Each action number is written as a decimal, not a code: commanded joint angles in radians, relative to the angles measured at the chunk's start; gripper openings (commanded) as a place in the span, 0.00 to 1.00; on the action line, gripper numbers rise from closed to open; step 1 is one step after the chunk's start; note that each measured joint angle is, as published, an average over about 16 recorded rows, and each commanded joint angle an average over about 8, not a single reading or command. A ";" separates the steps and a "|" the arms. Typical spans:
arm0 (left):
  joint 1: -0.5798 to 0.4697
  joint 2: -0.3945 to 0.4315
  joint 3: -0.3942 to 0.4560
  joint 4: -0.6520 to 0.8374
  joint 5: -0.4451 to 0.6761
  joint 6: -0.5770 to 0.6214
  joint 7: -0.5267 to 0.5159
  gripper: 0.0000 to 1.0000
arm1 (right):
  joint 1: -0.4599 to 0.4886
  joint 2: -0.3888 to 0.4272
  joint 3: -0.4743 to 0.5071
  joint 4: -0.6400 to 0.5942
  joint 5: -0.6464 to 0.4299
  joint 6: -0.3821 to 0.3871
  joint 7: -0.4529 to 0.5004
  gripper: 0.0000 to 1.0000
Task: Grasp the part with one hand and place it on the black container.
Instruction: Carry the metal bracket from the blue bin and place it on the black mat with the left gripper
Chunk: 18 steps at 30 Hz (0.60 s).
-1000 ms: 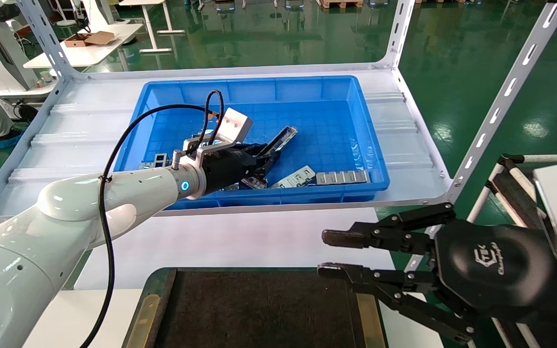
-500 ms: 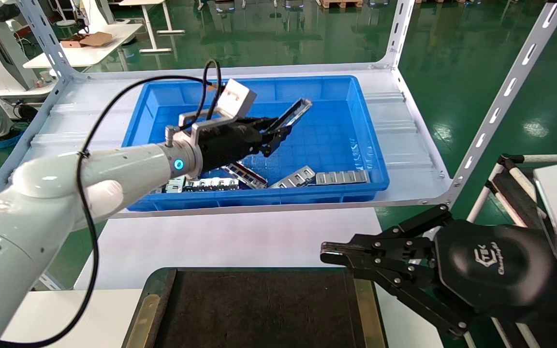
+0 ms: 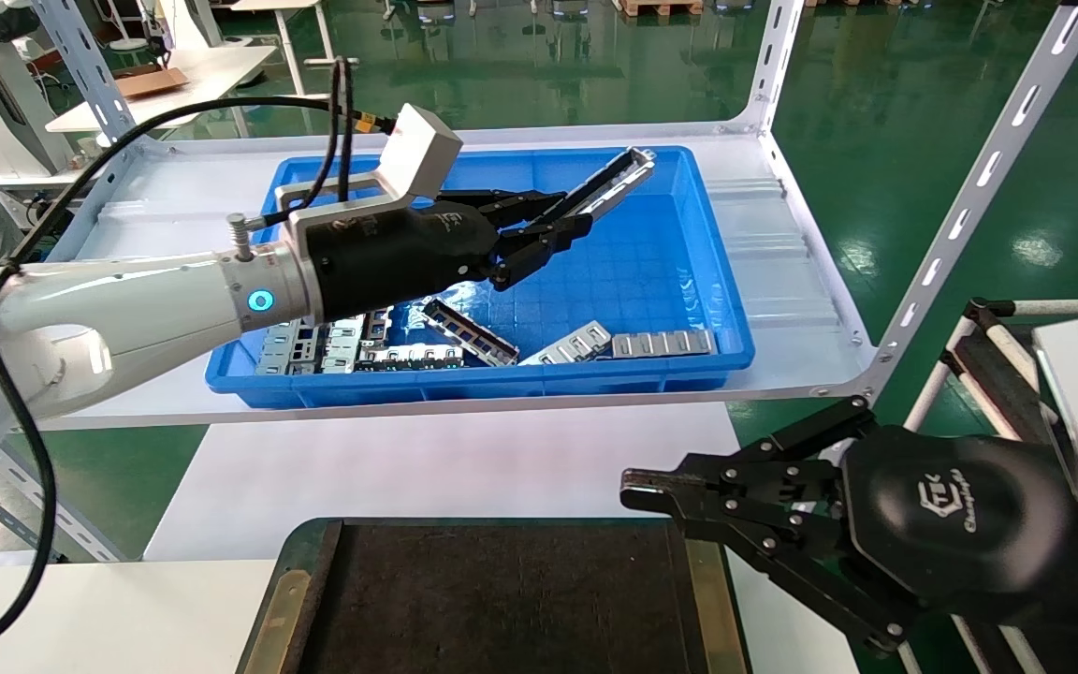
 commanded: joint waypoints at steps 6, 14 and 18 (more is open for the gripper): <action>0.048 -0.071 -0.001 -0.096 -0.022 0.127 -0.014 0.00 | 0.000 0.000 0.000 0.000 0.000 0.000 0.000 0.00; 0.182 -0.180 0.002 -0.338 -0.039 0.126 -0.067 0.00 | 0.000 0.000 0.000 0.000 0.000 0.000 0.000 0.00; 0.268 -0.238 0.010 -0.484 -0.041 0.078 -0.108 0.00 | 0.000 0.000 0.000 0.000 0.000 0.000 0.000 0.00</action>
